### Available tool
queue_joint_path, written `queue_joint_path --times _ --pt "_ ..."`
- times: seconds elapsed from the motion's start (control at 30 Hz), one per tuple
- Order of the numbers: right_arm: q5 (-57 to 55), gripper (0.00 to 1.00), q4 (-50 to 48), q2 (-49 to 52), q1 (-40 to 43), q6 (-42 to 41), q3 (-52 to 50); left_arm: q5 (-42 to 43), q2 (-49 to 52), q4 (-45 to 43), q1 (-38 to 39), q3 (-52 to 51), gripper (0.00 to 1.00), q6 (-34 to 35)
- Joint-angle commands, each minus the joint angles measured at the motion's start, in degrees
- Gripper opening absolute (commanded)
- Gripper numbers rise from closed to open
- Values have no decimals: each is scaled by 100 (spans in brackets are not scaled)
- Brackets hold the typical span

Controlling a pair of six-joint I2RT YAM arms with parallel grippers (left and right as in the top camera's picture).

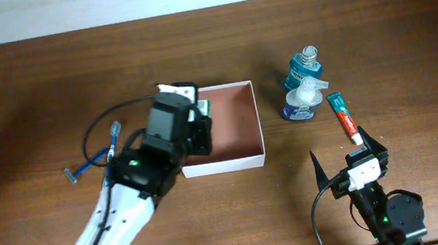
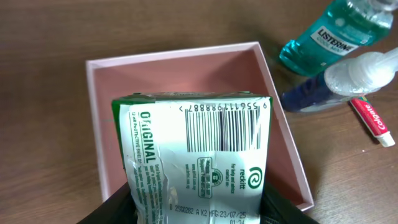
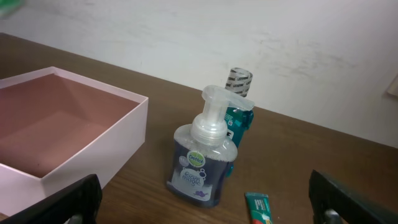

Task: Pack container
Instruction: 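Carry the soap bar with left gripper over the pink box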

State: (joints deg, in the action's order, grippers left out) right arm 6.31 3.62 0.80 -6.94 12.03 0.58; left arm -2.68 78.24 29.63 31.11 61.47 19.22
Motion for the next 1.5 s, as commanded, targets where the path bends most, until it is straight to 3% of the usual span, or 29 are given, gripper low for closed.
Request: queue_joint_path --times 0.0,0.67,0.8,0.9,1.47 --pt "11 98 26 -55 33 -4 -26 -431 321 -120 151 109 23 262" --pt "11 98 24 -55 33 -2 -26 -898 1851 -605 138 109 18 260" --pt "13 98 26 -55 33 -2 -26 -918 1971 -704 138 109 17 260" --pt "11 98 26 -55 33 -2 -26 -922 1987 -824 138 109 11 260" --pt "11 98 26 -55 33 -2 -26 -1281 2232 -1123 138 109 10 264"
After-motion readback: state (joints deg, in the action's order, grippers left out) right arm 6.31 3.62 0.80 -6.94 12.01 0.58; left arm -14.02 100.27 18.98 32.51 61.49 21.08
